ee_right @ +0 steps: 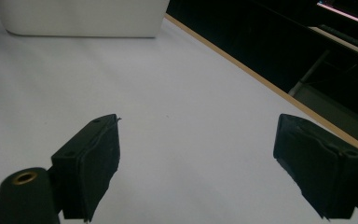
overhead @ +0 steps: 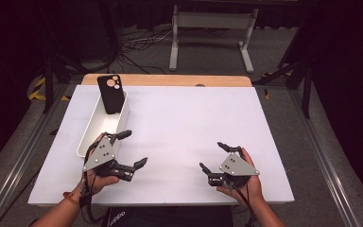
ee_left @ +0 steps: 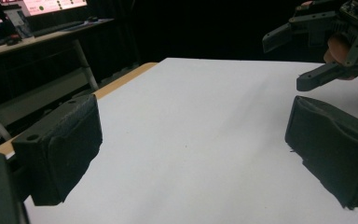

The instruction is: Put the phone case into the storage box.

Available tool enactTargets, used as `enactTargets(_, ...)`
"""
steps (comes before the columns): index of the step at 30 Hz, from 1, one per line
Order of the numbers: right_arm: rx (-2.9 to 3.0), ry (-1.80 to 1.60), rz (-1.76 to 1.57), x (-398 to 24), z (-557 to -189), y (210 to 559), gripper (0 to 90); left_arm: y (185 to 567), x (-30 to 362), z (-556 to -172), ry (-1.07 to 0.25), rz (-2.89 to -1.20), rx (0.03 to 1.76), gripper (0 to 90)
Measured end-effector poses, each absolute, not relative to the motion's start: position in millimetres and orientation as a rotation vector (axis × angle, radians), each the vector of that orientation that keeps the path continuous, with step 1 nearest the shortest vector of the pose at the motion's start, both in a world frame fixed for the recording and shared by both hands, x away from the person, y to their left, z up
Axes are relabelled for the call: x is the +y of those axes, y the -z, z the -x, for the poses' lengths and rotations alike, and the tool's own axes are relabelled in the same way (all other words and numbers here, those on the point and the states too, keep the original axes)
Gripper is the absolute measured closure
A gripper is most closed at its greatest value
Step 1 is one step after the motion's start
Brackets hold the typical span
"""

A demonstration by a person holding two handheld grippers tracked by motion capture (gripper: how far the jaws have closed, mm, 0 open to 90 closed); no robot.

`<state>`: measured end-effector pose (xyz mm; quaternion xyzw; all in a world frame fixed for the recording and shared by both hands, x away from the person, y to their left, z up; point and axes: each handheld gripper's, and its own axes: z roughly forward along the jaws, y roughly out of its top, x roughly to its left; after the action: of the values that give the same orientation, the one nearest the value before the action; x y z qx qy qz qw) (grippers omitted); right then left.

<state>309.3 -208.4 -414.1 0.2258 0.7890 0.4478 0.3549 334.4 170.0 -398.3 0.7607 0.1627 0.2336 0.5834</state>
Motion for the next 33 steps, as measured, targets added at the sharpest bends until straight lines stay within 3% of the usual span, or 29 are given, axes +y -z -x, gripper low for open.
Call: enactTargets(33, 2.053, -1.181, -0.559, -201.9, -304.6, 417.1, 15.4, 437.5, 171.7, -333.9, -0.477, -1.869, 0.441, 2.4)
